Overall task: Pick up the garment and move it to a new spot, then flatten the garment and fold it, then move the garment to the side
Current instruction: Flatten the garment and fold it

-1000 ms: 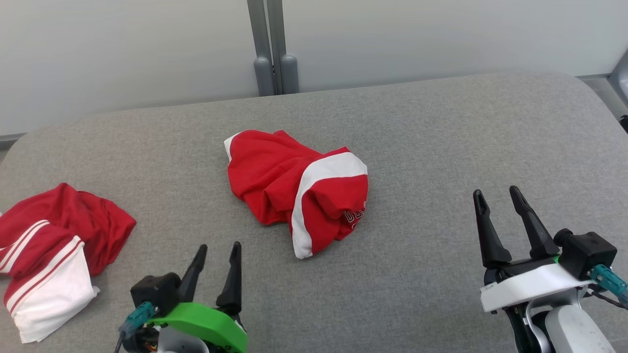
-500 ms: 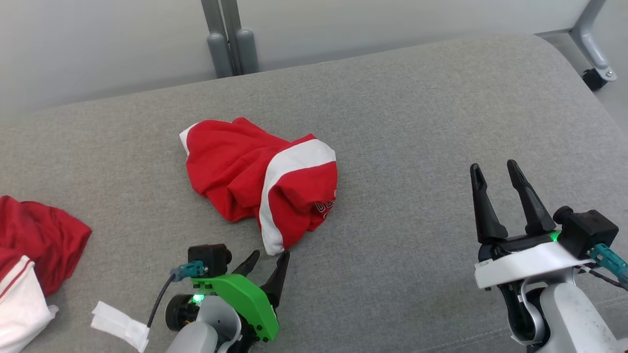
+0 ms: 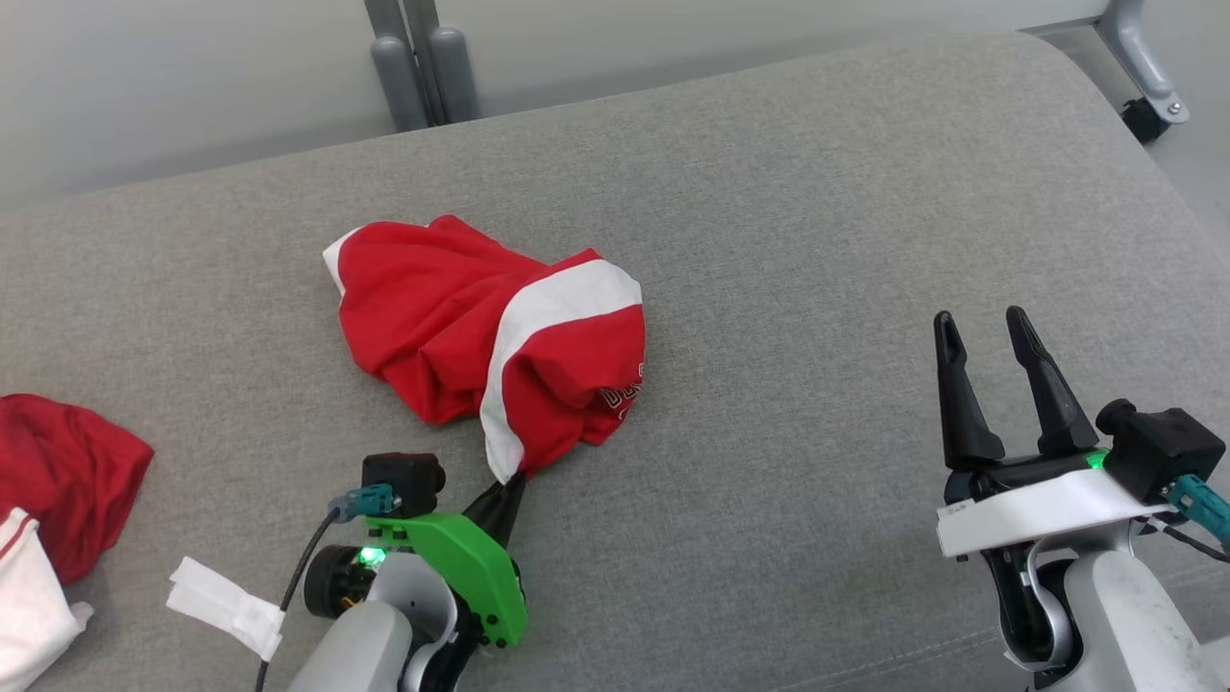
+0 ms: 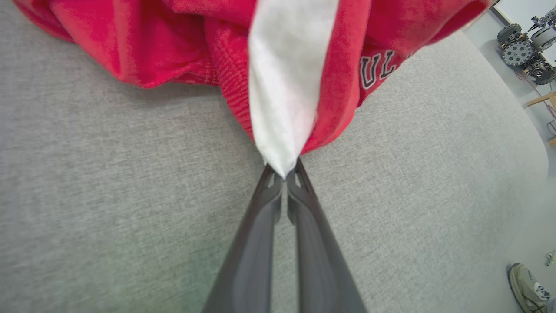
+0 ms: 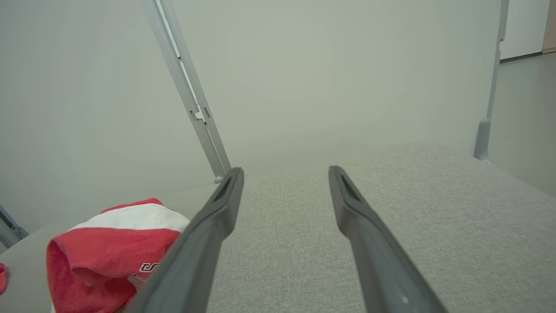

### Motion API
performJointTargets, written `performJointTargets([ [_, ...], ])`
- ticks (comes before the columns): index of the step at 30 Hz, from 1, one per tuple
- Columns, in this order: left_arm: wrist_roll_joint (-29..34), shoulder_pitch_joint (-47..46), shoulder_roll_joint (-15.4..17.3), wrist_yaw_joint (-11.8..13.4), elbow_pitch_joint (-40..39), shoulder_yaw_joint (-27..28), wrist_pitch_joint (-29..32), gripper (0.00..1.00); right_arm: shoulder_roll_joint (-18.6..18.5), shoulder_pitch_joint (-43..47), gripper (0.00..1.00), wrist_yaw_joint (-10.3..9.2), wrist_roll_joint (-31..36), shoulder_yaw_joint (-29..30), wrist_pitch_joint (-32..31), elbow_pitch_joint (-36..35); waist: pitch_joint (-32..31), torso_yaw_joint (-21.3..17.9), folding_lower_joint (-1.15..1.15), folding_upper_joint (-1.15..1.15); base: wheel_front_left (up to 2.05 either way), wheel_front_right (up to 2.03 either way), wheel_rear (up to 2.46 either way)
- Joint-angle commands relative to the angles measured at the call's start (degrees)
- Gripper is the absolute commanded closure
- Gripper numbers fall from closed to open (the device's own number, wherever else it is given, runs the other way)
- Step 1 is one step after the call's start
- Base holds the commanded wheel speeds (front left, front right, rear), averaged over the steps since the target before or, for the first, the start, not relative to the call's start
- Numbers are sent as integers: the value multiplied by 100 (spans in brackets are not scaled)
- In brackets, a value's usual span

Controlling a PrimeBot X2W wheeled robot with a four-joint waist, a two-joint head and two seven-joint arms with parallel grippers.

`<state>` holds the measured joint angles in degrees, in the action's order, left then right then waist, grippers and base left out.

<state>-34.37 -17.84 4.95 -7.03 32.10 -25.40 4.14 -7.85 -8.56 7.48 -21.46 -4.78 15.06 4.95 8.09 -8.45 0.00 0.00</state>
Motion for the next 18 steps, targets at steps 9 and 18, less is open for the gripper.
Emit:
performJointTargets([
  [9,841,327,841,764,-588,-48,-212,100,-47,203,0,2,47,19,14,57,-414,670,0,0,0,0,0],
  [18,1536,635,1214,1530,-609,-265,-255,18,-124,235,0,2,55,26,14,67,-433,865,0,0,0,0,0],
])
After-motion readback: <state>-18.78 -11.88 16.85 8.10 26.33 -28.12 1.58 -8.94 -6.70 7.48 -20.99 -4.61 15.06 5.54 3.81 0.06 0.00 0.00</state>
